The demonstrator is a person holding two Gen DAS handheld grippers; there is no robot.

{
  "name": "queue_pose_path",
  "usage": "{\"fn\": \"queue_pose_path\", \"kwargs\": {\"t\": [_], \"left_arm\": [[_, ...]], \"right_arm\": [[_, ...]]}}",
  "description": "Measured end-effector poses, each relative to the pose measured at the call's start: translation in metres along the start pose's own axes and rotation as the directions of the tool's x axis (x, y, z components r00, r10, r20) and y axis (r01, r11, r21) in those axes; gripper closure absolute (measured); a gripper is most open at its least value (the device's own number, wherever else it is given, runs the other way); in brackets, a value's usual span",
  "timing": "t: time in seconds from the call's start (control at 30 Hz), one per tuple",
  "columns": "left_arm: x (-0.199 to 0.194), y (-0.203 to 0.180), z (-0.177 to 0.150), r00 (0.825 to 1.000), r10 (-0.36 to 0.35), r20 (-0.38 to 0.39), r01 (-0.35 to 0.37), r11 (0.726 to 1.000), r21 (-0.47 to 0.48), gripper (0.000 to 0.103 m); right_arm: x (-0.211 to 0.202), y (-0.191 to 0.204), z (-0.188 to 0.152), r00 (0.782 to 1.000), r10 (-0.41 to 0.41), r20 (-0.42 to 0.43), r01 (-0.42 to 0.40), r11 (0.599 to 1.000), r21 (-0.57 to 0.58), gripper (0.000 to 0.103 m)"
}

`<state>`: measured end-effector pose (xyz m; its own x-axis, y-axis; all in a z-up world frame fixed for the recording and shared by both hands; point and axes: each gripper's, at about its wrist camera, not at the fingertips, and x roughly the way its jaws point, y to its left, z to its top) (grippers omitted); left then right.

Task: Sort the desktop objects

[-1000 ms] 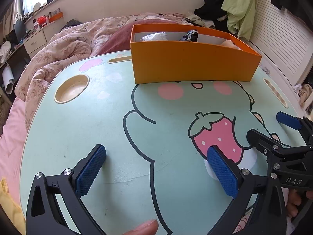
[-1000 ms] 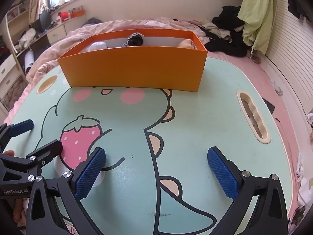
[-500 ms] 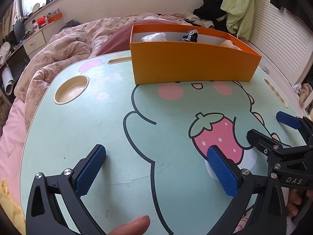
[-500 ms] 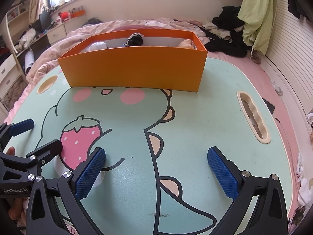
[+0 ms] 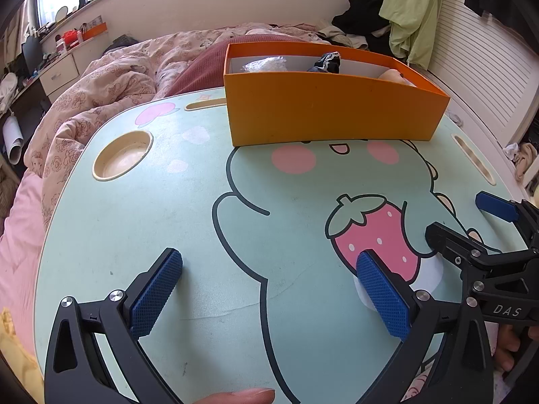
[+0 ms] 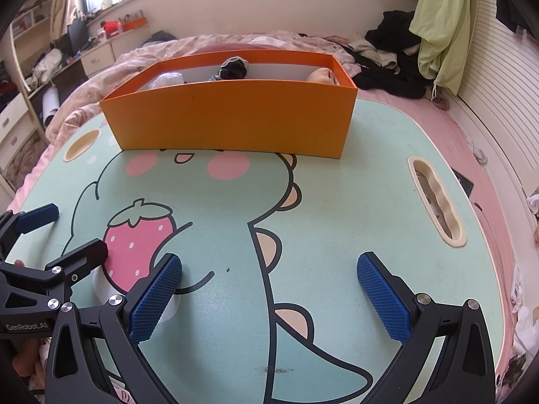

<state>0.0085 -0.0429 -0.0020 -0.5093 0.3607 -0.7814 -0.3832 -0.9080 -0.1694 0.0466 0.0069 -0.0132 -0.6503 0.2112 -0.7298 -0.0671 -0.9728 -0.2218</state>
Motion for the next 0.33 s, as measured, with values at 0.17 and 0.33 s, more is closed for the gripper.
{"fn": "queue_pose_path", "kwargs": {"t": [0.17,0.33], "left_arm": [[0.0002,0.0001,0.0,1.0,0.0,0.0,0.0,1.0,0.0,0.0],[-0.001,-0.0011,-0.0009,1.0,-0.002,0.007,0.002,1.0,0.005,0.0]], "right_arm": [[0.0,0.0002,-0.0001,1.0,0.0,0.0,0.0,1.0,0.0,0.0],[0.0002,-0.0002,-0.0003,1.0,0.0,0.0,0.0,1.0,0.0,0.0]]}}
